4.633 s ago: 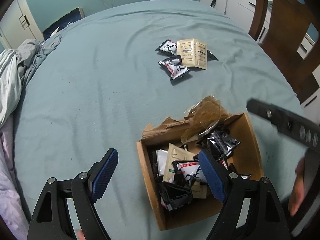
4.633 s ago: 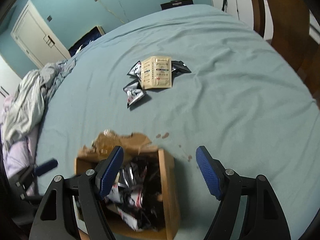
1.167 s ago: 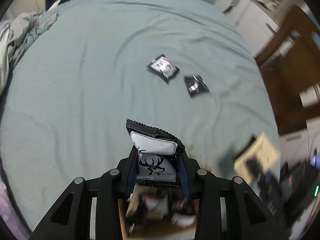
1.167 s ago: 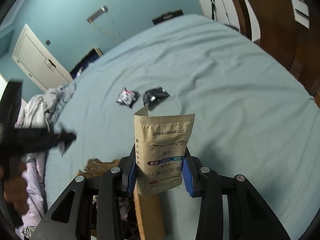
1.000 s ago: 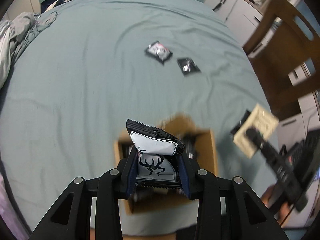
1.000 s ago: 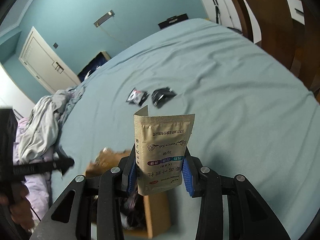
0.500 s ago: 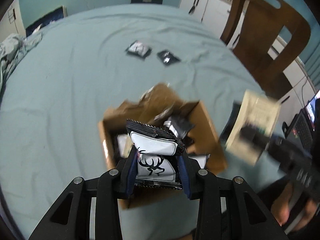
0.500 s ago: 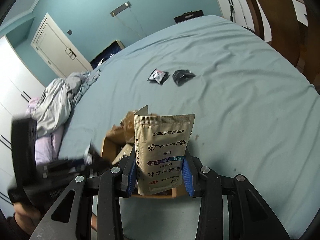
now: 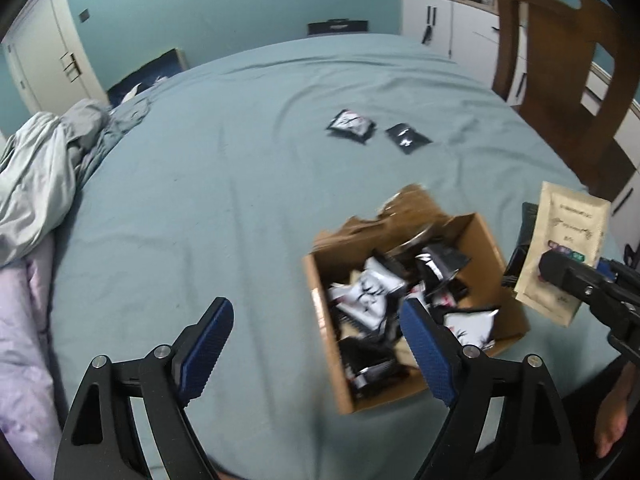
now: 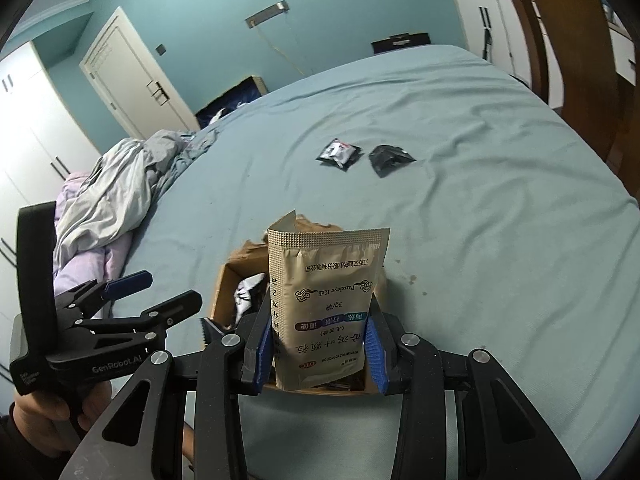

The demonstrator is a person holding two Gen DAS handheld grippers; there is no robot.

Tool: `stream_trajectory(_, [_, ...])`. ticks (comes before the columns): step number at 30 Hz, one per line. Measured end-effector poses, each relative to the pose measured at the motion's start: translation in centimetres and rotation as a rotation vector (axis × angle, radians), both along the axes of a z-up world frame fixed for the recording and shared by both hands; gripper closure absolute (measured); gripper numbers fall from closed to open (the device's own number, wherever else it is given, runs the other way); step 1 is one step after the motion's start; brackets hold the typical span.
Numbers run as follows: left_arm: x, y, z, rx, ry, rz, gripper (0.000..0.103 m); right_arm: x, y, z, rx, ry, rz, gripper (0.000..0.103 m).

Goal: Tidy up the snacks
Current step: 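Carry both packets over the box and open both tools to drop them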

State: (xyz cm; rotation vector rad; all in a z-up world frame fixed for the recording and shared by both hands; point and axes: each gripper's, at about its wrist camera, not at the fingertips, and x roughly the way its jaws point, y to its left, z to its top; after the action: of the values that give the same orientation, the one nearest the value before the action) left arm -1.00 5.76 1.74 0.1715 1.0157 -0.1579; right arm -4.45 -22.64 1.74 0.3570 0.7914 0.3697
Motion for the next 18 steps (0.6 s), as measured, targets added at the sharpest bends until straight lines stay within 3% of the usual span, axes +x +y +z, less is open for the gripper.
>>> stream_trajectory(3, [0.4, 0.5, -0.2, -0.037, 0.024, 0.019, 0.017, 0.0, 0.9, -0.1, 0.021, -0.012, 0.063, 0.066])
stream_trajectory(8, [0.6, 0.0, -0.9, -0.003, 0.038, 0.015, 0.017, 0.9, 2.0, -1.1, -0.019, 0.024, 0.091, 0.064])
stream_trajectory(10, [0.6, -0.1, -1.0, 0.004, 0.048, 0.015, 0.017, 1.4, 1.6, -1.4, 0.046, 0.061, 0.096, 0.061])
stream_trajectory(15, [0.2, -0.6, -1.1, 0.038, 0.045, -0.002, 0.016, 1.1, 0.5, -0.3, 0.11, 0.009, 0.067, 0.032])
stream_trajectory(18, [0.0, -1.0, -1.1, 0.059, 0.038, -0.02, 0.016, 1.0, -0.4, -0.3, 0.126, 0.006, 0.033, 0.03])
